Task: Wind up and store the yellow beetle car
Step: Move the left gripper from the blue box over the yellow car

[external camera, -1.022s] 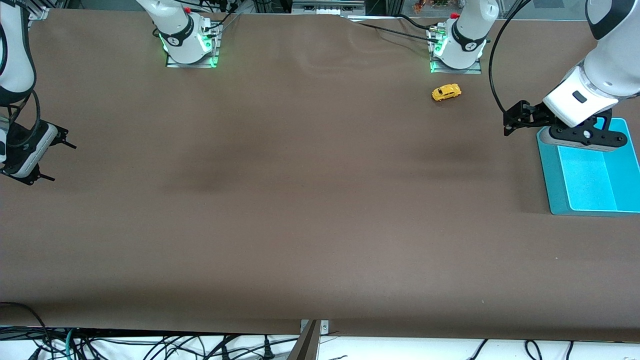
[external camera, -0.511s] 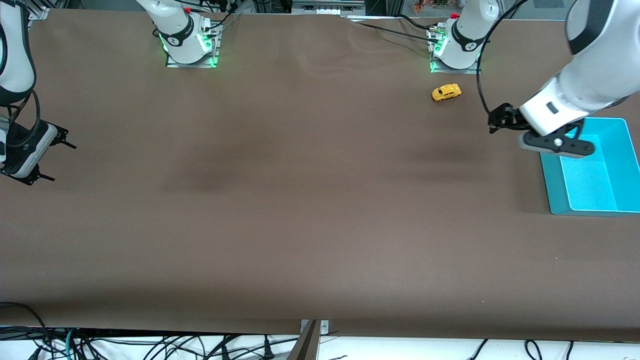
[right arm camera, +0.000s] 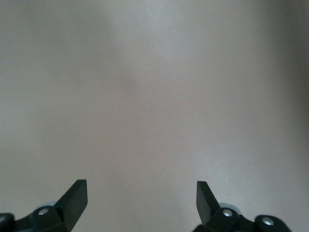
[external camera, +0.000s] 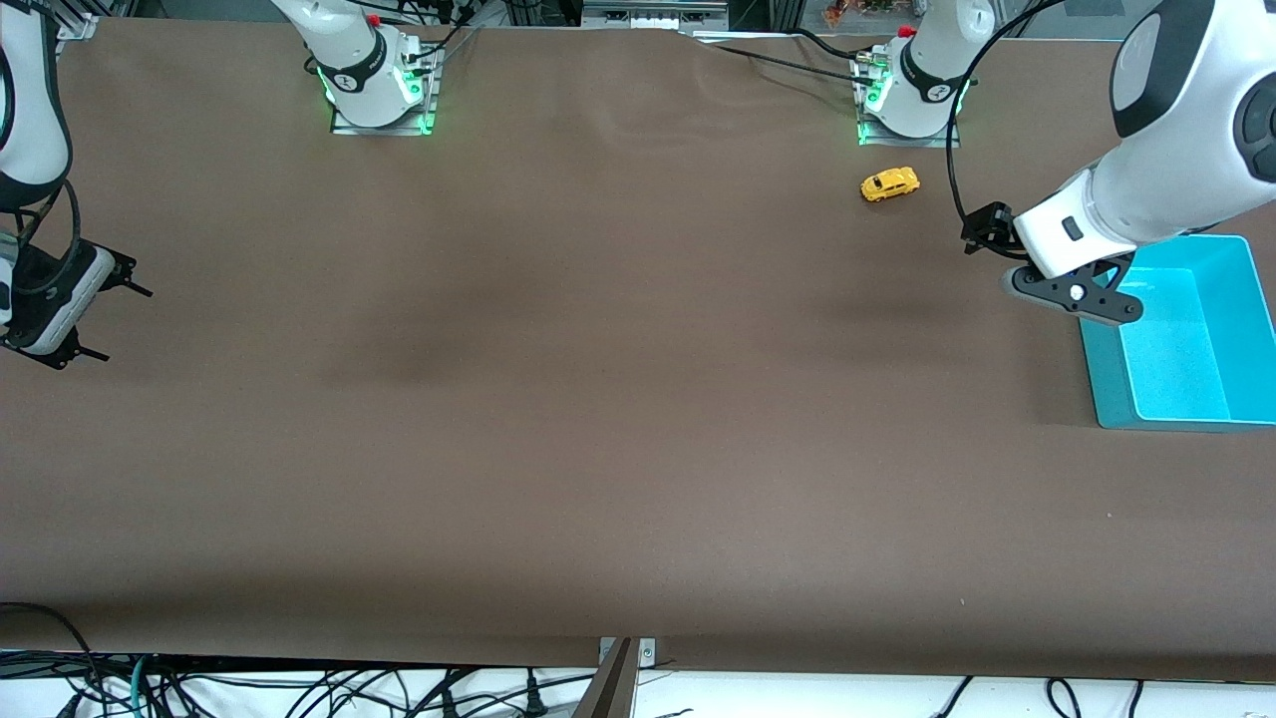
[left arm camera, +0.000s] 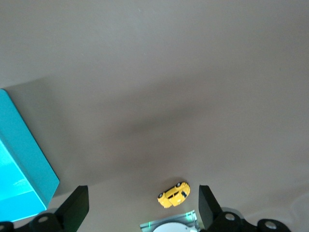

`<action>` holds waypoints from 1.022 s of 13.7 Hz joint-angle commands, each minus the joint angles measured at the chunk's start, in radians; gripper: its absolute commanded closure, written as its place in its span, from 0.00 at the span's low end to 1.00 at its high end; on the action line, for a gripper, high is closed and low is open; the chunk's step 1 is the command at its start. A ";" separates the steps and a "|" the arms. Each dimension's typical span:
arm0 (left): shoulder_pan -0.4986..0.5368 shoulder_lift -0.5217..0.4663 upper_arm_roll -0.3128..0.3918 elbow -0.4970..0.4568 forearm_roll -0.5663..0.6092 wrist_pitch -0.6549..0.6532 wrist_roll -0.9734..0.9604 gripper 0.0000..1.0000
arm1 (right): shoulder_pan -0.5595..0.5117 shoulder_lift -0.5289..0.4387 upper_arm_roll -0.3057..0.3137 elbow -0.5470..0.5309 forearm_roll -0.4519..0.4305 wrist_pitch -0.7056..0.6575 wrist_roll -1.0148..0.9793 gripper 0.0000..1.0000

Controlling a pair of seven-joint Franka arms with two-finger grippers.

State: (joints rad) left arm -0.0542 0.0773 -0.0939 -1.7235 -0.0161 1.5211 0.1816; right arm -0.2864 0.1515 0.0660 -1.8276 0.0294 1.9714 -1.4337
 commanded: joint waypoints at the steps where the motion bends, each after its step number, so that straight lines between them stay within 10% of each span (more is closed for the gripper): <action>1: 0.002 -0.027 -0.009 -0.095 -0.047 -0.015 0.078 0.00 | -0.002 -0.012 0.008 0.011 -0.013 -0.025 0.015 0.00; 14: -0.091 -0.128 -0.090 -0.801 -0.039 0.342 0.387 0.00 | 0.096 -0.165 0.075 -0.005 -0.031 -0.207 0.970 0.00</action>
State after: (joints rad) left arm -0.1353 0.0127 -0.1555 -2.4086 -0.0503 1.7769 0.5162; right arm -0.1918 0.0261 0.1346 -1.8203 0.0116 1.8003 -0.5821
